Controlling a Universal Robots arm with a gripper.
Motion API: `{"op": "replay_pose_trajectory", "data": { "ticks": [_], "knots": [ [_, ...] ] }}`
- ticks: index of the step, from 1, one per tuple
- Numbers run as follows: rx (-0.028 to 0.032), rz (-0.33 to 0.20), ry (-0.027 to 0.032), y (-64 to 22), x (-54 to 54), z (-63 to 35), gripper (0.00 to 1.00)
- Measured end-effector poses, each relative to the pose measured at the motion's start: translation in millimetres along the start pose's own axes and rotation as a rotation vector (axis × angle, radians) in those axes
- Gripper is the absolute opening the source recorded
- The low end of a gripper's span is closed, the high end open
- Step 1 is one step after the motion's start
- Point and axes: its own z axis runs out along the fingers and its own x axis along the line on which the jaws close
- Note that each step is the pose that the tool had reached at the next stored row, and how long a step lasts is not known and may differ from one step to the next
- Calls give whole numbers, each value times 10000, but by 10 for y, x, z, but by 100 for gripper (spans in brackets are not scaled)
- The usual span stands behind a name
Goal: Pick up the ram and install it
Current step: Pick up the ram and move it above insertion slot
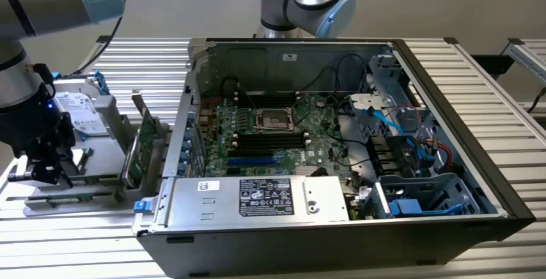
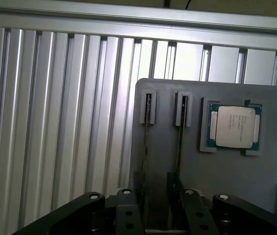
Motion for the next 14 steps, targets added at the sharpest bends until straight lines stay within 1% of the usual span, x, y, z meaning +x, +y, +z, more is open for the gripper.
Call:
{"op": "replay_pose_trajectory", "data": {
  "ticks": [4,8,14],
  "knots": [
    [33,3,26,6,33,48,36],
    [78,7,34,12,65,109,36],
    [102,9,36,32,83,222,36]
  ]
}}
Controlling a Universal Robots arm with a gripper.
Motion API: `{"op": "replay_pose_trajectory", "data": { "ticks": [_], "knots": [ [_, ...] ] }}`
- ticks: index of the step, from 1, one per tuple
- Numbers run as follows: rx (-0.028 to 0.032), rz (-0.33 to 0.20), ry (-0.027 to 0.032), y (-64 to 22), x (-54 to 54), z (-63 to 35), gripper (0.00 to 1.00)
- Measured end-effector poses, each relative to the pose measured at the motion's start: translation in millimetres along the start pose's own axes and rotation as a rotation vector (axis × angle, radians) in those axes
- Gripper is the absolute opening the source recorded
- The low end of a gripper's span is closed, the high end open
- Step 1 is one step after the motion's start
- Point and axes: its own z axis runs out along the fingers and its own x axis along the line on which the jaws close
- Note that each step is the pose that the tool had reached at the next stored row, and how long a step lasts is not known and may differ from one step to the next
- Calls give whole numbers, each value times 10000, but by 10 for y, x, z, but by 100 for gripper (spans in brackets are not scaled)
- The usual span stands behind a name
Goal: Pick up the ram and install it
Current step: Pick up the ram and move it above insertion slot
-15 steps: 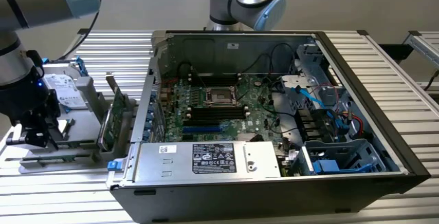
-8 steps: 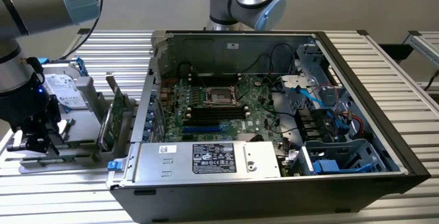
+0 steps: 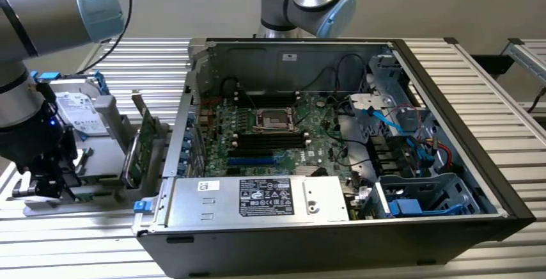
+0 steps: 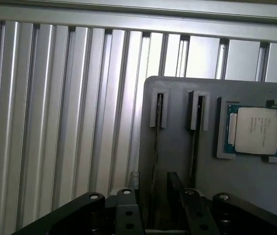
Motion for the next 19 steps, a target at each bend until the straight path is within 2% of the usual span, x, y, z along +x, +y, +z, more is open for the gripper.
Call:
{"op": "replay_pose_trajectory", "data": {
  "ticks": [6,12,19],
  "knots": [
    [27,97,2,4,2,110,36],
    [-11,616,-16,1,-6,210,36],
    [-22,756,-19,0,-6,219,36]
  ]
}}
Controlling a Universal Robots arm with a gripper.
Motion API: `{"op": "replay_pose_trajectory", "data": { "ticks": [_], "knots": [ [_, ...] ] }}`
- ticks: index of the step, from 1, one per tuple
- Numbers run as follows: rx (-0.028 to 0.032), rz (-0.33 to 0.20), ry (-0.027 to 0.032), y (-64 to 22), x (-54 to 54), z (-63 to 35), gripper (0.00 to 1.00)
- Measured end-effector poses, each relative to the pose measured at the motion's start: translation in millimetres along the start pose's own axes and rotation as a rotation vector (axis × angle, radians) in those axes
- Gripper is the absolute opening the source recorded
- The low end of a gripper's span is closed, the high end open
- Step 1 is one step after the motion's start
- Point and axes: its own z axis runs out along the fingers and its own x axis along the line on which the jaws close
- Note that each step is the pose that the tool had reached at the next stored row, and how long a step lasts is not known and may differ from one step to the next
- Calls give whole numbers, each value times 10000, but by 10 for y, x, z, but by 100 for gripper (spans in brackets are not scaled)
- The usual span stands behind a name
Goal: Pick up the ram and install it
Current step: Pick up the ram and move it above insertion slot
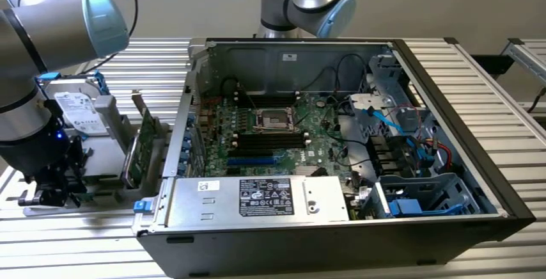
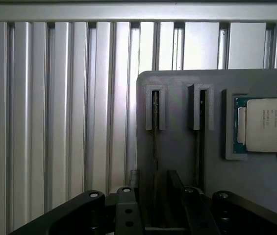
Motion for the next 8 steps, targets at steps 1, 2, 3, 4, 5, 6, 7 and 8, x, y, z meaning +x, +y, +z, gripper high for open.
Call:
{"op": "replay_pose_trajectory", "data": {
  "ticks": [1,2,3,4,5,6,7,8],
  "knots": [
    [-2,36,-3,0,-1,1,36],
    [-6,77,-4,0,-1,1,36],
    [-10,128,-5,0,-1,1,36],
    [-15,191,-7,0,-2,0,36],
    [-20,254,-9,0,-3,0,36],
    [-25,316,-11,0,-3,0,36],
    [-28,370,-13,-2,-4,0,36],
    [-30,387,-13,-5,-4,0,36]
  ]
}}
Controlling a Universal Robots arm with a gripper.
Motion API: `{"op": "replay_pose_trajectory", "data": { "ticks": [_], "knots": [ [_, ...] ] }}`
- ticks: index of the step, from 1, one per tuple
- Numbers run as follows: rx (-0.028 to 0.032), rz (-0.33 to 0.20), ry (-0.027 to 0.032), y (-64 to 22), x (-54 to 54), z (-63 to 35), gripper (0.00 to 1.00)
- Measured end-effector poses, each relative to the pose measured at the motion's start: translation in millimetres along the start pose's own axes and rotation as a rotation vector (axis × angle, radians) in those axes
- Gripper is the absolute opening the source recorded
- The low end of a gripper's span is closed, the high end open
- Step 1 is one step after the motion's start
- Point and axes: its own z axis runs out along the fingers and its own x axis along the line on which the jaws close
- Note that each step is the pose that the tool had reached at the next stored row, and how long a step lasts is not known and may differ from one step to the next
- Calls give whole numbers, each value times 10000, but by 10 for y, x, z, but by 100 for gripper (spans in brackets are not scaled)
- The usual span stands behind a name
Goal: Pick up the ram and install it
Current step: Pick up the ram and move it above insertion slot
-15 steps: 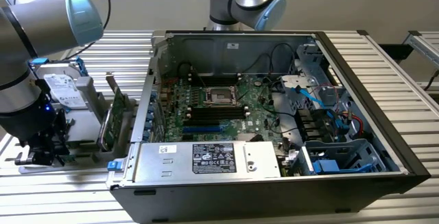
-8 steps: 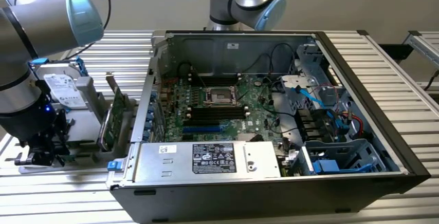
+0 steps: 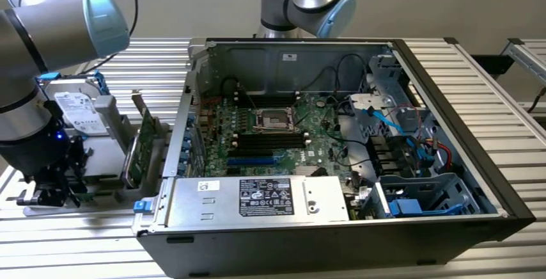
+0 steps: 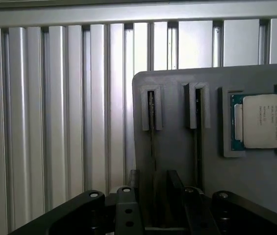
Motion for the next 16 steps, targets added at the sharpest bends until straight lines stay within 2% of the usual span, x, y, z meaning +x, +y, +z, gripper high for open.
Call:
{"op": "replay_pose_trajectory", "data": {
  "ticks": [10,12,13,14,15,16],
  "knots": [
    [-2,6,1,-27,0,-2,36],
    [-3,10,0,-28,0,-1,34],
    [-3,15,0,-27,0,-1,28],
    [-4,25,0,-27,0,-1,28],
    [-5,40,-1,-27,0,-2,21],
    [-6,52,-3,-27,0,-1,21]
  ]
}}
